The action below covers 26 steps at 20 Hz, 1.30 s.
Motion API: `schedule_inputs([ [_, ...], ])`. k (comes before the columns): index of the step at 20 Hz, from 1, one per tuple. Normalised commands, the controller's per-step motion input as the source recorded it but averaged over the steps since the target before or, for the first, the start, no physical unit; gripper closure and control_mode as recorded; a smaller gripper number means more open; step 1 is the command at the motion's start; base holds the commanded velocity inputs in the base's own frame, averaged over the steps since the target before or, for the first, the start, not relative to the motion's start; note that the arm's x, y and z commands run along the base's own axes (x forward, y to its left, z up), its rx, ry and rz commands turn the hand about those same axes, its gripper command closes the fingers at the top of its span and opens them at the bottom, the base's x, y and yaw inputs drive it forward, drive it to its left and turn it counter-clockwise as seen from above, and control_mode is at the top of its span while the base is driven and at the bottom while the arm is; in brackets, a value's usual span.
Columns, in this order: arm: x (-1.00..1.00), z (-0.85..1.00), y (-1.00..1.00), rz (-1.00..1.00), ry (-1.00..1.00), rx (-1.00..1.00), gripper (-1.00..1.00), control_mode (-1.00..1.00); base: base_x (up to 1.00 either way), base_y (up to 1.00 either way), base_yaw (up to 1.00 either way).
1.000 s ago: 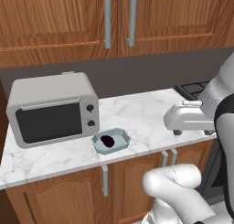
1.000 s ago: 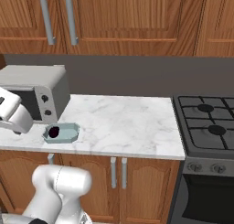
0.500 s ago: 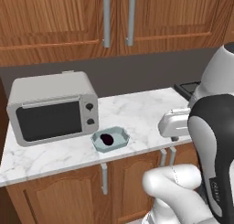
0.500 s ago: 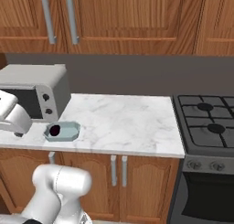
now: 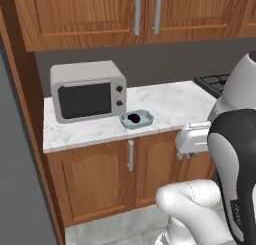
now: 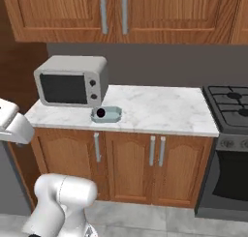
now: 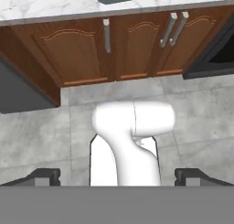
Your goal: Take the eggplant and carrot out of the freezer and place them in the tupperware container on the counter. Then put the tupperware containing the vegetables back in the freezer.
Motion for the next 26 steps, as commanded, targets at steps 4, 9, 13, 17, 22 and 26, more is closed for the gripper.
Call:
schedule_inputs([
  [4,0.00,0.00,0.00,0.00,0.00,0.00,-1.00,1.00,-0.03,1.00,0.22],
  [9,0.00,0.00,0.00,0.00,0.00,0.00,-1.00,1.00,0.02,1.00,0.21],
  [13,0.00,0.00,0.00,0.00,0.00,0.00,-1.00,1.00,0.07,1.00,0.12],
  [17,0.00,0.00,0.00,0.00,0.00,0.00,-1.00,1.00,0.48,0.81,0.01],
  [22,0.00,0.00,0.00,0.00,0.00,0.00,-1.00,1.00,0.56,0.69,-0.02],
  [26,0.00,0.00,0.00,0.00,0.00,0.00,-1.00,1.00,0.21,0.73,-0.07],
])
